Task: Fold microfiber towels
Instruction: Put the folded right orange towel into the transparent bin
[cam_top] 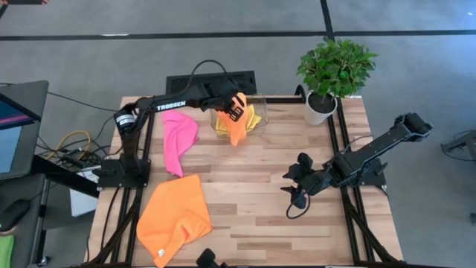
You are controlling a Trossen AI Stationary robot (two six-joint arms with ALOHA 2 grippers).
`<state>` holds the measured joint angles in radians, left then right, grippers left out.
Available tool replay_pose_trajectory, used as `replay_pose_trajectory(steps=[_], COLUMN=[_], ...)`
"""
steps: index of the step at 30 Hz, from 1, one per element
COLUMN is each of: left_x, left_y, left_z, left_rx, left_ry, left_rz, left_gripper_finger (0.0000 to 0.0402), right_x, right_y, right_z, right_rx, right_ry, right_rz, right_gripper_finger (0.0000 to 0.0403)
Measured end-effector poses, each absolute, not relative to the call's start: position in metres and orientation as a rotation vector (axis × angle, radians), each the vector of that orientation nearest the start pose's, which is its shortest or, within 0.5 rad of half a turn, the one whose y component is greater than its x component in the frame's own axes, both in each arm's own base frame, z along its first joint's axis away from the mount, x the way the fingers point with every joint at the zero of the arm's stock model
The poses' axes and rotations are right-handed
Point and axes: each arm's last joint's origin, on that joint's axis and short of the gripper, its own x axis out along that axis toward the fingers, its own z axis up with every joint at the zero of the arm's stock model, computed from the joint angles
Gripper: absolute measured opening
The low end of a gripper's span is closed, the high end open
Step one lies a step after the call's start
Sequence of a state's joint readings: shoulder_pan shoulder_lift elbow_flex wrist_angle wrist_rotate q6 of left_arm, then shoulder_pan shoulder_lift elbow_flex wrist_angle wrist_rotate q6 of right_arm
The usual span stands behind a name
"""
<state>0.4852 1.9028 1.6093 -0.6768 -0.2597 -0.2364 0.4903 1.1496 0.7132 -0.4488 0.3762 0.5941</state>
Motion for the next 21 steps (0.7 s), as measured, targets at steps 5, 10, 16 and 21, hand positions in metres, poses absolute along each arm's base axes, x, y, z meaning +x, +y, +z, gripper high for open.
replay_pose_trajectory(steps=[5,10,16,21], left_x=[0.366,0.367,0.369,0.367], left_y=[0.198,0.198,0.204,0.207], left_z=[0.255,0.279,0.326,0.357], left_rx=[-0.262,-0.190,-0.100,-0.050], left_ry=[0.918,0.853,0.749,0.650], left_rz=[0.791,0.828,0.909,1.007], left_gripper_finger=[0.0000,0.0000,0.0000,0.0000], right_x=[0.199,0.199,0.200,0.200], right_y=[0.094,0.094,0.094,0.094], right_z=[0.222,0.222,0.223,0.223], right_rx=[0.194,0.194,0.198,0.198], right_ry=[0.790,0.789,0.783,0.783], right_rz=[-0.133,-0.132,-0.130,-0.130], right_gripper_finger=[0.0249,0.0249,0.0249,0.0249])
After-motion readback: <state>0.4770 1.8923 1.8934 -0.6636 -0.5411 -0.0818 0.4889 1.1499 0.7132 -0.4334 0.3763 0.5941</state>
